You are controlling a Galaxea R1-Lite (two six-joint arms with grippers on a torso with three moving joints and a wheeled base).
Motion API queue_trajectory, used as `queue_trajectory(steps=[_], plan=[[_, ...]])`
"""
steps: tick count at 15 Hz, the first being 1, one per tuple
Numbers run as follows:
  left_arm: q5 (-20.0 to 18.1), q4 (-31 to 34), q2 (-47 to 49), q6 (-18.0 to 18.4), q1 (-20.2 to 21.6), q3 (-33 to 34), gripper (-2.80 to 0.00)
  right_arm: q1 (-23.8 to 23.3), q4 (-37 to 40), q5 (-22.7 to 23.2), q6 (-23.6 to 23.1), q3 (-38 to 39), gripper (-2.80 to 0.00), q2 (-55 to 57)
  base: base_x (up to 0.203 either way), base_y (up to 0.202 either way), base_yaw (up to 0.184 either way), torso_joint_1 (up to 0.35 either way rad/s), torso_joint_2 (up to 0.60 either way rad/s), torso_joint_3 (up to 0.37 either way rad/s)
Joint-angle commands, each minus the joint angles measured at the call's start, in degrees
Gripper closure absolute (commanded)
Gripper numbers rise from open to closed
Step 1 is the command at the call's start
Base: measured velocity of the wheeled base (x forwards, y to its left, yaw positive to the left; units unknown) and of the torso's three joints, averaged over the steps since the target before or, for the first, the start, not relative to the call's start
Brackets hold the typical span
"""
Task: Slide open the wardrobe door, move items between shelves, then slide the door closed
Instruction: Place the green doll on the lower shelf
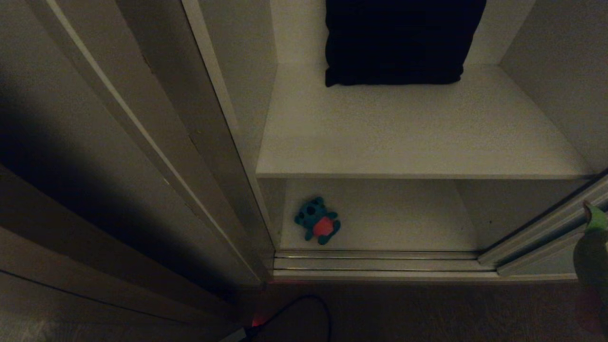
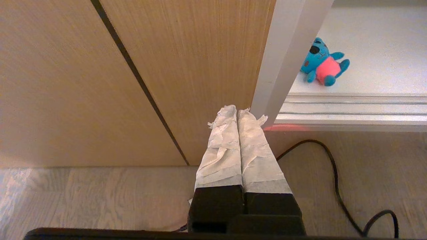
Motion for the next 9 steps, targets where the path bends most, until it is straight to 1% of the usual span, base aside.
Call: queue_trajectory(steps=[1,9], plan=[[0.0,0.0,-0.1,0.0,0.0,0.0,0.0,0.0,0.1,0.1,0.1,0.5,0.0,0.1,0.0,0.0,0.0,0.0,0.0,0.0],[0.0,0.0,-0.1,0.0,0.0,0.0,0.0,0.0,0.0,0.2,0.5,0.5,0.0,0.1,0.0,0.0,0.0,0.0,0.0,0.0]])
